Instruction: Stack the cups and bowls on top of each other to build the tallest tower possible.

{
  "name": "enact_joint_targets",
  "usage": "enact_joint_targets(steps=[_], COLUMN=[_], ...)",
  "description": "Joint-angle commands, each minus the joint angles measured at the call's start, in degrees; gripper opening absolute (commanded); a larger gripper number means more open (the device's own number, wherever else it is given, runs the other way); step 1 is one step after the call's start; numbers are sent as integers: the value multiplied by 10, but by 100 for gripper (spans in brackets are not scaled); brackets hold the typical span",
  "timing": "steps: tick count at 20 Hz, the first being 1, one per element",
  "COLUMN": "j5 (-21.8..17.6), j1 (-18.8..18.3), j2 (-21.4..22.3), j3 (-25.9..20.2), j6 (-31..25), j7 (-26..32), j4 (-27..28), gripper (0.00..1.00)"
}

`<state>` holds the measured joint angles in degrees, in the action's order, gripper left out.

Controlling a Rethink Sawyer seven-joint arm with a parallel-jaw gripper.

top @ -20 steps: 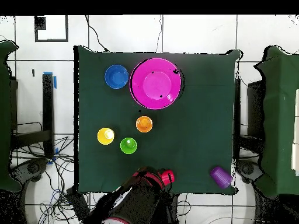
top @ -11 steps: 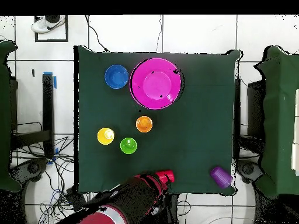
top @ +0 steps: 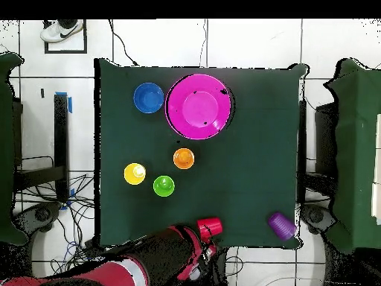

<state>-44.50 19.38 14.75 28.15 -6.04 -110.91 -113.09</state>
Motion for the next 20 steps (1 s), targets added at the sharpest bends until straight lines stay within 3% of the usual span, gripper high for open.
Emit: enact_joint_targets(steps=[1,8,13,20], j5=[50,67,78,94], j1=[-6,-34,-74,-97], j2=[-12,32,63,78], j3=[-63,-105,-146,-173], j6=[39,-2,-20,-26], j7=[-96,-72,-54,-58], j4=[28,8,-10,-25], gripper=[100,100,100,100])
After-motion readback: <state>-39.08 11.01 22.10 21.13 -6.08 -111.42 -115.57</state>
